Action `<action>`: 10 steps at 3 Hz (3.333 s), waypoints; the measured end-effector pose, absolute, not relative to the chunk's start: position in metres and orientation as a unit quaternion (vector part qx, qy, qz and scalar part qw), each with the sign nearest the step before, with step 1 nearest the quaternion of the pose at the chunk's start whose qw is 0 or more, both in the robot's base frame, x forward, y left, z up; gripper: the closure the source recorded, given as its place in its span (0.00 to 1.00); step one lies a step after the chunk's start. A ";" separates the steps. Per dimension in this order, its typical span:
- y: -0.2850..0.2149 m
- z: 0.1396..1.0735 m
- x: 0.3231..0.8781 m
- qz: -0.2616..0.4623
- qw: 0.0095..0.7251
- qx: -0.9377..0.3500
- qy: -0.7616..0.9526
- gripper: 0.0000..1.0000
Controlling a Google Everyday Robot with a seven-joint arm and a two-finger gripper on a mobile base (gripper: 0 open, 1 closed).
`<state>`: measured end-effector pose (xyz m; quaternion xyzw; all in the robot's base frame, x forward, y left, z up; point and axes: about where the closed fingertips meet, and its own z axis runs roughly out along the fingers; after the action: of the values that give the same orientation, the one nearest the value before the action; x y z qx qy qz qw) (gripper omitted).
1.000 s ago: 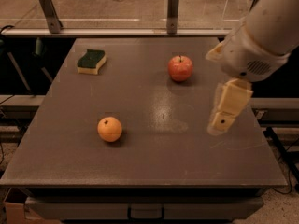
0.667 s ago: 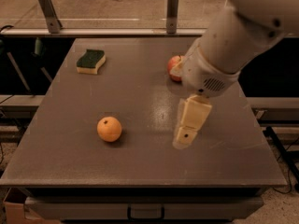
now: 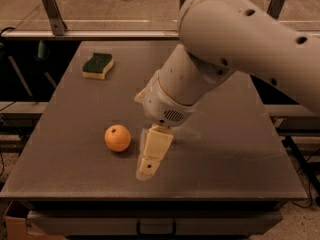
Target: Move orange near sponge
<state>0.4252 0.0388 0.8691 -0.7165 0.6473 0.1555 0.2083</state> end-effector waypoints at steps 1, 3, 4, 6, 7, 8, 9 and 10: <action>0.039 0.869 0.425 0.155 0.208 -0.717 0.647 0.00; 0.064 0.862 0.439 0.172 0.231 -0.725 0.625 0.00; 0.079 0.853 0.450 0.189 0.246 -0.724 0.616 0.00; 0.085 0.842 0.459 0.214 0.261 -0.709 0.620 0.43; 0.083 0.846 0.459 0.217 0.268 -0.701 0.624 0.64; 0.070 0.864 0.462 0.203 0.288 -0.687 0.636 0.87; 0.071 0.865 0.461 0.202 0.288 -0.687 0.635 1.00; 0.071 0.865 0.460 0.202 0.288 -0.687 0.635 1.00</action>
Offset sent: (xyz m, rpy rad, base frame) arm 0.0122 0.0211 -0.0085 0.0360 -0.0159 0.0434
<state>0.4605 0.0706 0.8648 -0.6875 0.6352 0.2017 0.2884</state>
